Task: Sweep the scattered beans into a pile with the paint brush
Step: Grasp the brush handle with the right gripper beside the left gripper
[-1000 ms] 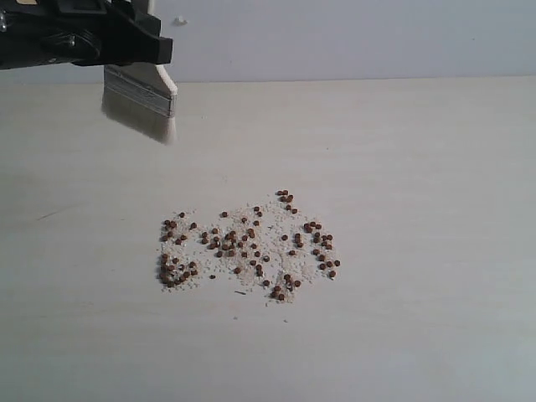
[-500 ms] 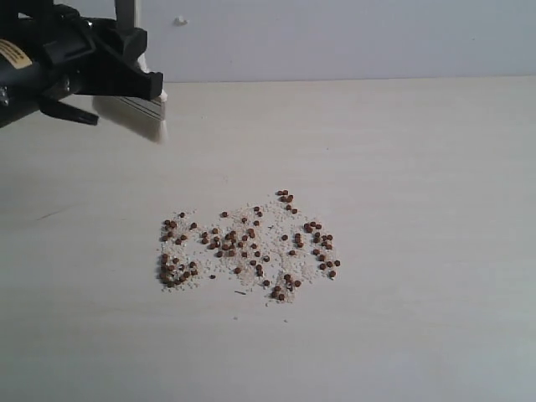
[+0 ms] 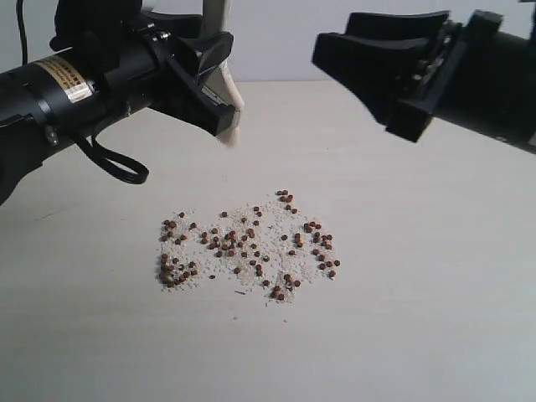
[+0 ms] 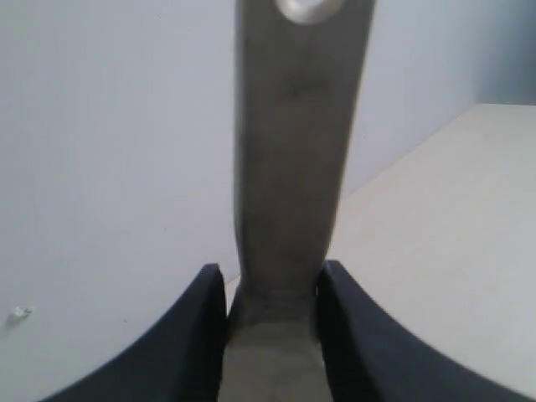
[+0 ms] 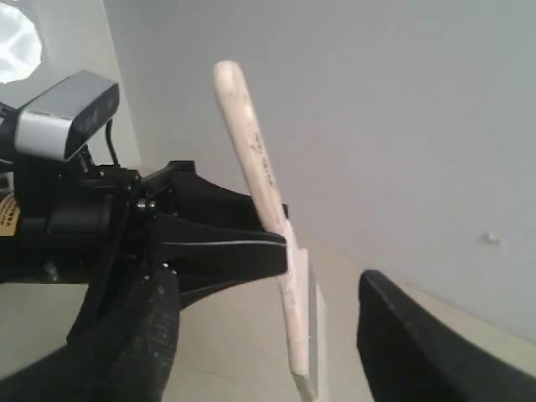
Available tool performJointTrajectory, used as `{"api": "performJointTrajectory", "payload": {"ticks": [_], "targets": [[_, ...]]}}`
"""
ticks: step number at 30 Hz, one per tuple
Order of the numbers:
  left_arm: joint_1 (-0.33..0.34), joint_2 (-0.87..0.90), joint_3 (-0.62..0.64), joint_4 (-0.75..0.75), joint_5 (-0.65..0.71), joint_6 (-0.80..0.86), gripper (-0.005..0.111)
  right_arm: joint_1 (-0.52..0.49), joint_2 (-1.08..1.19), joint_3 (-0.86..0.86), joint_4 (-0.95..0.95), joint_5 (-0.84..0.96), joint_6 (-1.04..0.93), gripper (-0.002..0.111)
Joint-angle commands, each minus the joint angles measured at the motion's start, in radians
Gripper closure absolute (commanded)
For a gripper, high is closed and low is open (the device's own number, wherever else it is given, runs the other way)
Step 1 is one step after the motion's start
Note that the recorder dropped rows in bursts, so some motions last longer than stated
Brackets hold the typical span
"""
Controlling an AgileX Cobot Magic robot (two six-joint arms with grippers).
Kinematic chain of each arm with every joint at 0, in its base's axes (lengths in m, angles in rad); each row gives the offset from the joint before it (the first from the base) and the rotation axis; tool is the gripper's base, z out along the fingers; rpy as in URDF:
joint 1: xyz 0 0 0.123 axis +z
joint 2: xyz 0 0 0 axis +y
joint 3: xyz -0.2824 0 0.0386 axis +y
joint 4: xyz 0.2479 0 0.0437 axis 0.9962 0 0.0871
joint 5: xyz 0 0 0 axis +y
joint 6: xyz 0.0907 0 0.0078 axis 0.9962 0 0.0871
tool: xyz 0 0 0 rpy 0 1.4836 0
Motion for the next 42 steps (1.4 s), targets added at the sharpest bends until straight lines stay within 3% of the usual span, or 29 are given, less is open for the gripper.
{"api": "performJointTrajectory", "payload": {"ticks": [1,4,8,26,42], "targets": [[-0.006,0.002,0.004,-0.004,-0.031,-0.031,0.107,0.136,0.065,-0.049,0.197,0.013,-0.217,0.049],[-0.006,0.002,0.004,0.013,-0.031,-0.051,0.107,0.225,0.128,-0.102,0.323,0.036,-0.36,0.049],[-0.006,0.002,0.004,0.061,-0.031,-0.088,0.107,0.263,0.175,-0.167,0.382,0.095,-0.372,0.049],[-0.006,0.002,0.0,0.1,-0.038,-0.138,0.107,0.281,0.278,-0.281,0.36,0.117,-0.236,0.049],[-0.006,0.007,0.0,0.104,-0.045,-0.138,0.107,0.304,0.278,-0.281,0.422,0.12,-0.234,0.061]]}}
